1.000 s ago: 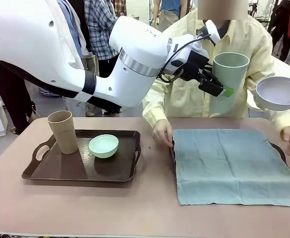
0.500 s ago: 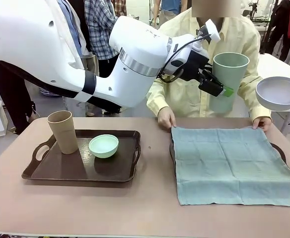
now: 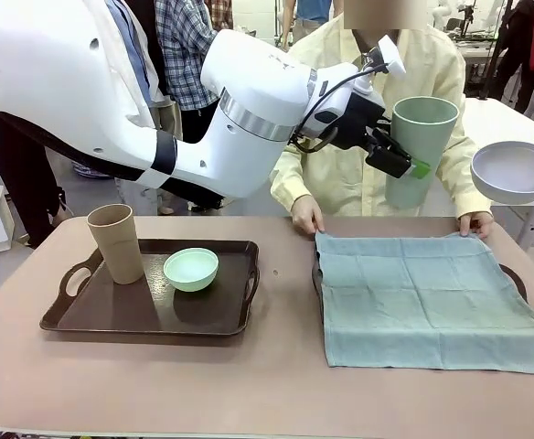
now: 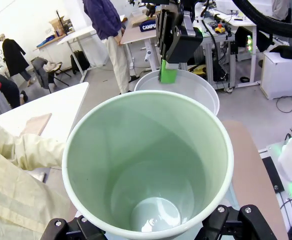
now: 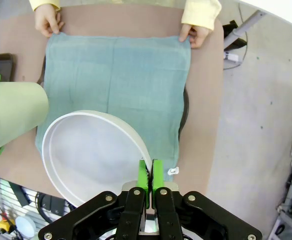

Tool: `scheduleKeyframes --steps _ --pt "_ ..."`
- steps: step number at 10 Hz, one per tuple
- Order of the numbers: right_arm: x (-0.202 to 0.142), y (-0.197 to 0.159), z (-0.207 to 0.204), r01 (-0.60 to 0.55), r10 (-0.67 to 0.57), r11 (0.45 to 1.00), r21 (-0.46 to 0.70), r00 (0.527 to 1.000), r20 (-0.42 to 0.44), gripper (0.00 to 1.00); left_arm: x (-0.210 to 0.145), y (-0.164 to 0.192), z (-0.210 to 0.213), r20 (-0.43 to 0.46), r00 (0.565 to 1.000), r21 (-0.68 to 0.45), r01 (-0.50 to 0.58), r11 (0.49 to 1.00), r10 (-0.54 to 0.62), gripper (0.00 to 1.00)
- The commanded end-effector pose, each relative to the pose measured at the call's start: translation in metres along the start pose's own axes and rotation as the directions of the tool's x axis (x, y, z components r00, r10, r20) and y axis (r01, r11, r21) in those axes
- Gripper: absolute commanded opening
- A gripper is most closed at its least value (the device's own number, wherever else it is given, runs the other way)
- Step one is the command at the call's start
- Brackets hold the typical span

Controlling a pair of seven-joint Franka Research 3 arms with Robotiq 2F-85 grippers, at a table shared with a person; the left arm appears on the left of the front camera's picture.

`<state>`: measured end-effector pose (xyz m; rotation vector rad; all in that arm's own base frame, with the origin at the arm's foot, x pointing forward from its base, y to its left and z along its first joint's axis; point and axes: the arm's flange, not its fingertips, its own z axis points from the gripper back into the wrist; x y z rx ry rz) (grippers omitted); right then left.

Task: Set up a tray with a mat and arrange the tableware.
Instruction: Place the Picnic Bowl and Reusable plastic cup back onto the Handle tray in front of the human's position.

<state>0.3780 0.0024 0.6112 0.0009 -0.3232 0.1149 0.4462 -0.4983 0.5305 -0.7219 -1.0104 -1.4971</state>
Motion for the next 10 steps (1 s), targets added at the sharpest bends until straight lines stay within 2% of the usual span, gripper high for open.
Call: scheduleKeyframes --steps 1,5,6,8,10 --pt "0.001 -0.001 0.000 -0.009 0.009 1.000 -0.003 1.000 0.012 0.00 0.003 0.004 -0.001 0.023 1.000 -0.008 0.017 1.000 -0.017 0.29" --pt "0.001 -0.001 0.000 -0.009 0.009 1.000 -0.003 1.000 0.012 0.00 0.003 0.004 -0.001 0.023 1.000 -0.008 0.017 1.000 -0.017 0.29" --pt "0.000 0.000 0.000 0.000 0.000 1.000 0.000 1.000 0.000 0.04 0.000 0.000 0.000 0.000 1.000 0.000 0.000 1.000 0.000 0.86" --pt "0.009 -0.010 -0.036 -0.022 0.024 0.999 0.026 0.997 -0.075 0.04 -0.030 0.002 -0.010 0.059 0.998 -0.066 0.011 0.998 -0.007 0.86" --pt "0.018 -0.011 -0.073 -0.040 0.049 0.997 0.067 0.989 -0.137 0.04 -0.065 -0.001 -0.021 0.081 0.996 -0.117 -0.019 0.993 0.029 0.86"
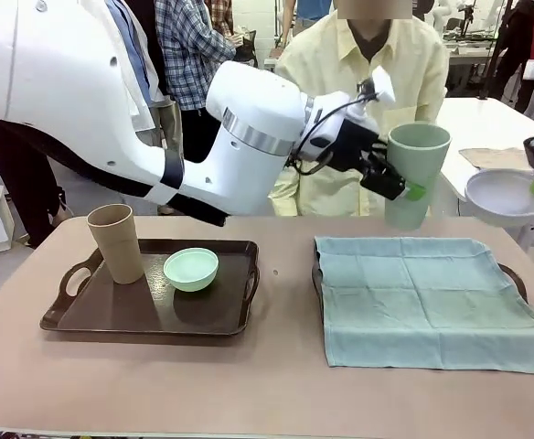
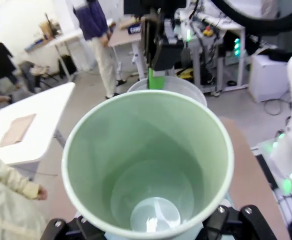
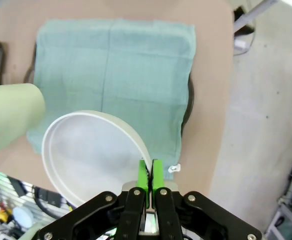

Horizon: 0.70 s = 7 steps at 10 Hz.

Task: Set up a tray with a mat and arrange the tableware.
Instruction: Place the Picnic Bowl and Reusable plastic cup back onto the Handle tray in front of the human's position.

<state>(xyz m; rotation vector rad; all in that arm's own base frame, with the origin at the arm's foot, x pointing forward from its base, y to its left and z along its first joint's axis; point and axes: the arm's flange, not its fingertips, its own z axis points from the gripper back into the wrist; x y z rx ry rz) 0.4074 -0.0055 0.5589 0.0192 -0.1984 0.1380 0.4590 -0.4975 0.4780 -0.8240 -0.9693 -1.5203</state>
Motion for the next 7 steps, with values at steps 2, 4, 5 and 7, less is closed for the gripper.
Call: scheduleKeyframes --steps 2,4,5,7 --pt "0.016 0.004 -0.049 -0.050 0.053 0.996 0.070 0.998 -0.032 0.04 -0.048 -0.003 -0.006 0.040 0.999 -0.060 -0.018 0.998 0.020 0.86" --pt "0.021 0.010 -0.083 -0.073 0.075 0.993 0.091 0.997 -0.025 0.04 -0.072 -0.003 -0.016 0.027 1.000 -0.074 -0.002 0.997 0.004 0.86" --pt "0.024 0.015 -0.097 -0.078 0.081 0.992 0.096 0.996 -0.032 0.04 -0.081 -0.002 -0.020 0.016 1.000 -0.087 -0.009 0.996 0.010 0.86" --pt "0.029 0.021 -0.125 -0.079 0.086 0.991 0.103 0.995 -0.059 0.04 -0.099 0.002 -0.029 0.009 1.000 -0.091 0.016 0.996 -0.015 0.86"
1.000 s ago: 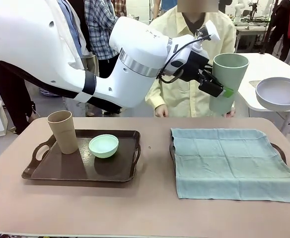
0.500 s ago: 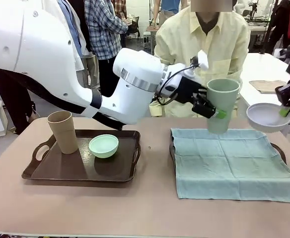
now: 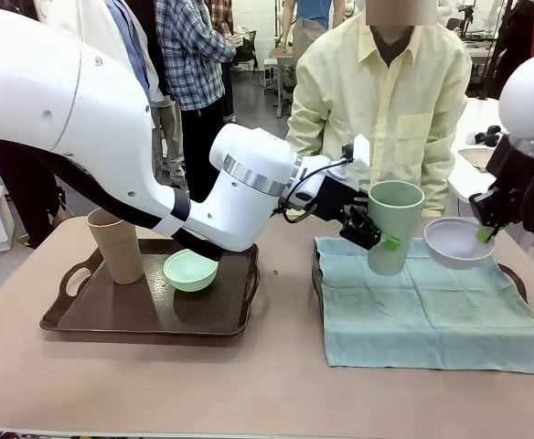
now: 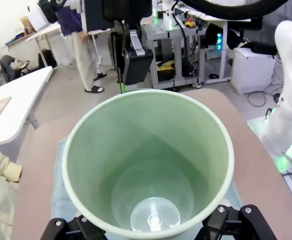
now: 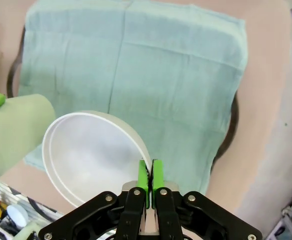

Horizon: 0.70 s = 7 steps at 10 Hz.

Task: Set up a tray with a mat and arrange the tableware.
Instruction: Place the Picnic Bowl and Reusable plastic cup back onto the Handle tray in front of the human's position.

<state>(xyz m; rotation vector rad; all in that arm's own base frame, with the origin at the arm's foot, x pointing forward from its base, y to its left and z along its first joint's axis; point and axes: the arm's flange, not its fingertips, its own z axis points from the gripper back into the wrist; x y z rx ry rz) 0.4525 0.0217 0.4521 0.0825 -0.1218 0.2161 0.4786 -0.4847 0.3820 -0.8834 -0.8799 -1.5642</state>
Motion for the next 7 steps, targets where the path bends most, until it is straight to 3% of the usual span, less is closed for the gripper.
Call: scheduleKeyframes --steps 1,6,7 --pt "0.002 0.000 -0.023 -0.016 0.016 1.000 0.025 1.000 -0.008 0.04 -0.013 -0.003 -0.007 0.026 0.999 0.005 0.040 0.999 -0.040 0.86" --pt "0.006 -0.011 -0.061 0.000 0.001 0.998 0.069 1.000 -0.023 0.04 -0.044 0.011 -0.024 0.006 0.990 0.033 0.139 0.990 -0.139 0.86" --pt "0.002 -0.009 -0.041 0.030 -0.030 0.999 0.014 1.000 -0.003 0.04 -0.033 0.009 -0.022 -0.008 0.996 0.079 0.088 0.993 -0.088 0.86"
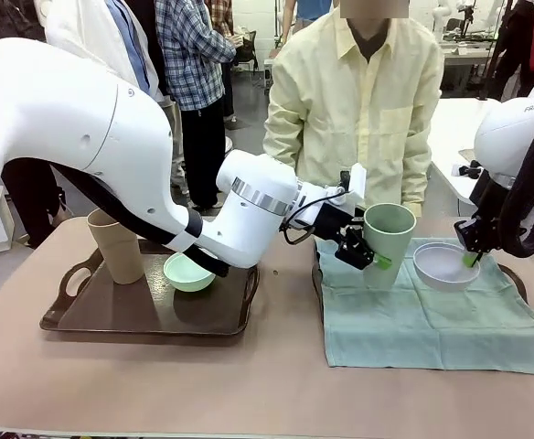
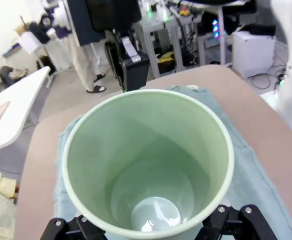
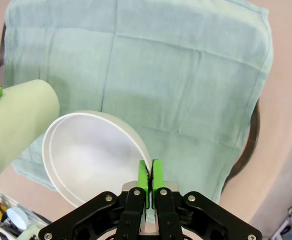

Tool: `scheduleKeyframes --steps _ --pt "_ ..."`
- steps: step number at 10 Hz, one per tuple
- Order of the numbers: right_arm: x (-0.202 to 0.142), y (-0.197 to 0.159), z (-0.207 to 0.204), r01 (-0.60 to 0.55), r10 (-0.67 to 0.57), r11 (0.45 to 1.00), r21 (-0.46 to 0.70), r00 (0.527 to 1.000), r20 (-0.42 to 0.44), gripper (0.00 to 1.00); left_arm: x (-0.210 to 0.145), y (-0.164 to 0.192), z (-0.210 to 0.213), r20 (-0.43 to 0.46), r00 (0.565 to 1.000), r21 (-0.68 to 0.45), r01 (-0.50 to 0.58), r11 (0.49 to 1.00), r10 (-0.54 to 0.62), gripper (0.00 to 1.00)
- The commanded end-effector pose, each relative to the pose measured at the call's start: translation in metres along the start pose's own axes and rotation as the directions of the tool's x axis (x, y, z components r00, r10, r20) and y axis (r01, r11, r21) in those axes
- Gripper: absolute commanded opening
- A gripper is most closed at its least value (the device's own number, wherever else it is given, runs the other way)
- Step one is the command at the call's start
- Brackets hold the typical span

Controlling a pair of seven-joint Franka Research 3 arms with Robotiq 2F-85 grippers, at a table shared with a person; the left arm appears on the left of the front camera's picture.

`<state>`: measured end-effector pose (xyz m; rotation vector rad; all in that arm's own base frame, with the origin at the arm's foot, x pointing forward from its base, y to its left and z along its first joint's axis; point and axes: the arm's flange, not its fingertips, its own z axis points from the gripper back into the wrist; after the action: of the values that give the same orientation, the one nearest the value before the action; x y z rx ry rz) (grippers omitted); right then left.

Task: Set up a tray with a mat and arrange the tableware.
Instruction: Place the Picnic Bowl and Reusable plastic cup back onto the Handle tray in front of the human's position.

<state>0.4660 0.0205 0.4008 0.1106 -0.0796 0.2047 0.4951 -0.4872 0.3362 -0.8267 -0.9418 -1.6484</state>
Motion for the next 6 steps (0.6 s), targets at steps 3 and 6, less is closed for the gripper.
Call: scheduleKeyframes --steps 3,6 --pt "0.000 0.002 -0.002 -0.005 0.005 1.000 0.001 1.000 -0.010 0.04 0.000 -0.001 0.000 0.009 1.000 -0.020 0.002 1.000 -0.002 0.86" --pt "0.007 -0.009 -0.019 -0.011 0.011 1.000 0.016 1.000 -0.013 0.04 -0.017 0.005 -0.001 0.036 0.998 -0.022 -0.042 0.999 0.043 0.86"
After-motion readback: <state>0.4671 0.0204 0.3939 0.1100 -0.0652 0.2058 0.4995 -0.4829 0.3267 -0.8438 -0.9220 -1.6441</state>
